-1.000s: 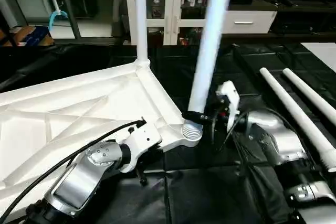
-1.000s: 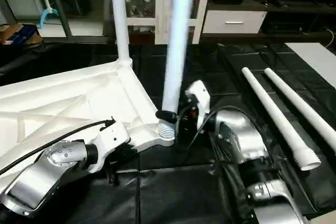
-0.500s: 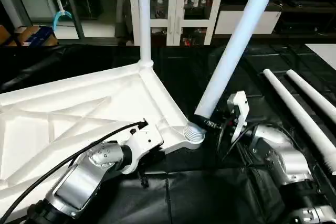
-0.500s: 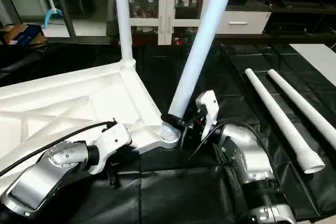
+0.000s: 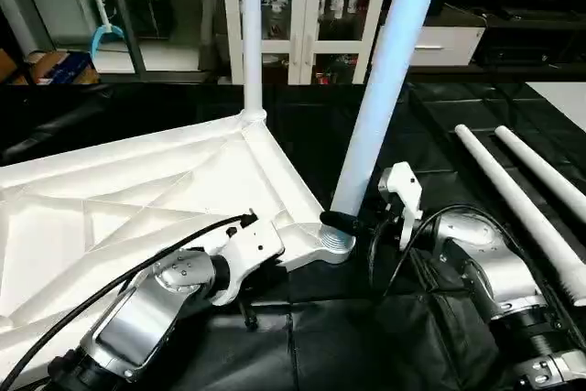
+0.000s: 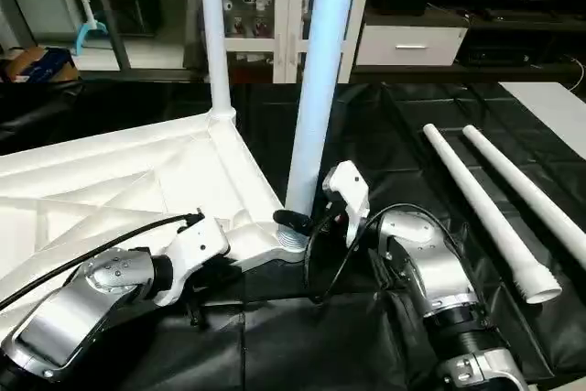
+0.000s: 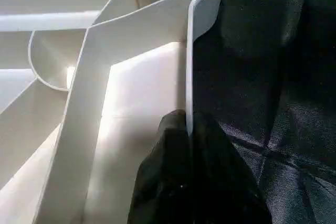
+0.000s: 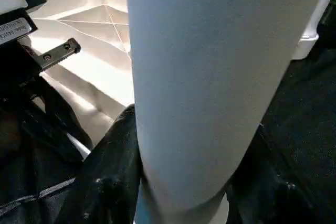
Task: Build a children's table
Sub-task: Insert table leg to table base
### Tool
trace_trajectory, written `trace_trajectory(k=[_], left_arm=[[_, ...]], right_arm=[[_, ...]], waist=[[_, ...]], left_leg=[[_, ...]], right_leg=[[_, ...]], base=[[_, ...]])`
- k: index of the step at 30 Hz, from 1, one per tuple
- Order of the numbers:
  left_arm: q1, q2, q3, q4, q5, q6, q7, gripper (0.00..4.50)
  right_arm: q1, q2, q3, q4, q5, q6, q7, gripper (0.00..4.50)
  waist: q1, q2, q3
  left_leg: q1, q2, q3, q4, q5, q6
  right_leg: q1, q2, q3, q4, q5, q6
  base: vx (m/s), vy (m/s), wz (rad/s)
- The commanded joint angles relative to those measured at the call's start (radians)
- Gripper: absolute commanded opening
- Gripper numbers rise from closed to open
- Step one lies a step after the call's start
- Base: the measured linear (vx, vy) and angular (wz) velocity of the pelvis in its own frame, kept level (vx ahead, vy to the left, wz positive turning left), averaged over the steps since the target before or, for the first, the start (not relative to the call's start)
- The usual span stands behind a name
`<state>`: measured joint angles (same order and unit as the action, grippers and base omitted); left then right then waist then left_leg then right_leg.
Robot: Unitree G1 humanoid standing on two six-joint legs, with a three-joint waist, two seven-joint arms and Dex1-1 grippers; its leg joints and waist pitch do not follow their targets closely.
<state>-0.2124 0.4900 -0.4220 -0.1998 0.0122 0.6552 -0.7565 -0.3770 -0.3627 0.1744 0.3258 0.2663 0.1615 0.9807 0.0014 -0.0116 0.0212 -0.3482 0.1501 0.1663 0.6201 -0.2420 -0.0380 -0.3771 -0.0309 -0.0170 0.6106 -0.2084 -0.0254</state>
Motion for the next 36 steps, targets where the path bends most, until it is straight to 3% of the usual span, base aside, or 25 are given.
trace_trajectory(k=[1,4,7,8,9,13,20,25,26,31,33,34,36], left_arm=[[0.012,0.005,-0.01,0.016,0.015,0.002,0.016,0.07],[0.018,-0.008,-0.008,0.013,0.018,-0.005,0.033,0.07],[0.019,-0.01,-0.009,0.013,0.02,-0.005,0.037,0.0],[0.018,-0.012,-0.012,0.017,0.027,-0.007,0.044,0.0],[0.018,-0.012,-0.013,0.017,0.028,-0.008,0.046,0.0],[0.003,-0.013,-0.019,0.027,0.055,-0.023,0.068,0.0],[-0.003,-0.027,0.001,0.041,0.068,-0.014,0.109,0.0],[-0.004,-0.055,0.02,0.054,0.076,0.013,0.151,0.0],[-0.009,-0.061,0.022,0.06,0.078,0.018,0.16,0.0],[-0.063,-0.13,0.029,0.132,0.102,0.053,0.243,0.0],[-0.112,-0.208,0.056,0.2,0.117,0.088,0.334,0.0],[-0.112,-0.208,0.056,0.2,0.117,0.088,0.334,0.0],[-0.153,-0.261,0.072,0.266,0.134,0.09,0.407,0.0]], right_arm=[[0.075,-0.028,0.068,0.111,-0.106,0.038,-0.018,1.86],[0.087,-0.002,0.033,0.105,-0.089,0.025,-0.068,1.86],[0.085,0.01,0.015,0.106,-0.072,0.026,-0.081,1.86],[0.082,0.015,0.005,0.109,-0.063,0.025,-0.09,1.86],[0.081,0.016,0.004,0.11,-0.062,0.025,-0.09,1.86],[0.076,0.021,-0.004,0.114,-0.063,0.009,-0.111,1.86],[0.056,0.079,-0.074,0.188,-0.072,-0.037,-0.272,1.86],[0.041,0.112,-0.112,0.233,-0.088,-0.064,-0.399,1.86],[0.032,0.118,-0.112,0.247,-0.101,-0.073,-0.431,1.86],[-0.049,0.168,-0.105,0.363,-0.169,-0.092,-0.632,1.86],[-0.106,0.205,-0.108,0.437,-0.19,-0.087,-0.76,1.86],[-0.106,0.205,-0.108,0.437,-0.19,-0.087,-0.76,1.86],[-0.152,0.234,-0.108,0.495,-0.201,-0.09,-0.863,1.86]], waist=[[-0.003,0.005,-0.02],[-0.005,0.011,-0.018],[-0.007,0.01,-0.017],[-0.009,0.016,-0.017],[-0.011,0.012,-0.017],[-0.013,0.015,-0.016],[-0.026,0.012,-0.011],[-0.031,0.015,-0.009],[-0.033,0.02,-0.009],[-0.05,0.017,-0.013],[-0.057,0.02,-0.01],[-0.06,0.017,-0.009],[-0.059,0.016,-0.011]], left_leg=[[-0.002,0.082,-0.036,-0.096,-0.228,0.022],[-0.002,0.081,-0.037,-0.098,-0.253,0.014],[0.0,0.081,-0.04,-0.101,-0.297,0.004],[0.002,0.081,-0.043,-0.103,-0.317,-0.005],[0.0,0.081,-0.042,-0.103,-0.321,-0.005],[0.001,0.082,-0.043,-0.105,-0.33,-0.006],[-0.001,0.079,-0.05,-0.106,-0.396,-0.024],[0.001,0.078,-0.051,-0.109,-0.428,-0.032],[-0.001,0.077,-0.055,-0.11,-0.438,-0.035],[-0.004,0.075,-0.057,-0.113,-0.444,-0.049],[0.004,0.071,-0.051,-0.109,-0.459,-0.047],[0.004,0.068,-0.051,-0.107,-0.463,-0.045],[-0.004,0.07,-0.054,-0.11,-0.441,-0.034]], right_leg=[[0.021,-0.105,0.05,-0.088,-0.291,-0.193],[0.019,-0.104,0.05,-0.09,-0.306,-0.187],[0.014,-0.103,0.05,-0.095,-0.365,-0.172],[0.011,-0.102,0.05,-0.095,-0.375,-0.166],[0.012,-0.102,0.05,-0.096,-0.376,-0.165],[0.01,-0.103,0.051,-0.097,-0.37,-0.164],[0.0,-0.108,0.051,-0.108,-0.506,-0.125],[-0.009,-0.105,0.05,-0.113,-0.521,-0.113],[-0.007,-0.105,0.049,-0.112,-0.532,-0.108],[-0.006,-0.107,0.044,-0.112,-0.503,-0.114],[-0.016,-0.102,0.043,-0.116,-0.506,-0.122],[-0.016,-0.102,0.042,-0.118,-0.518,-0.119],[-0.009,-0.108,0.042,-0.116,-0.499,-0.112]], base=[[0.0,0.0,0.0],[0.0,0.0,0.0],[0.0,0.0,0.0],[0.0,0.0,0.0],[0.0,0.0,0.0],[0.0,0.0,0.0],[0.0,0.0,0.0],[0.0,0.0,0.0],[0.0,0.0,0.0],[0.0,0.0,0.0],[0.0,0.0,0.0],[0.0,0.0,0.0],[0.0,0.0,0.0]])
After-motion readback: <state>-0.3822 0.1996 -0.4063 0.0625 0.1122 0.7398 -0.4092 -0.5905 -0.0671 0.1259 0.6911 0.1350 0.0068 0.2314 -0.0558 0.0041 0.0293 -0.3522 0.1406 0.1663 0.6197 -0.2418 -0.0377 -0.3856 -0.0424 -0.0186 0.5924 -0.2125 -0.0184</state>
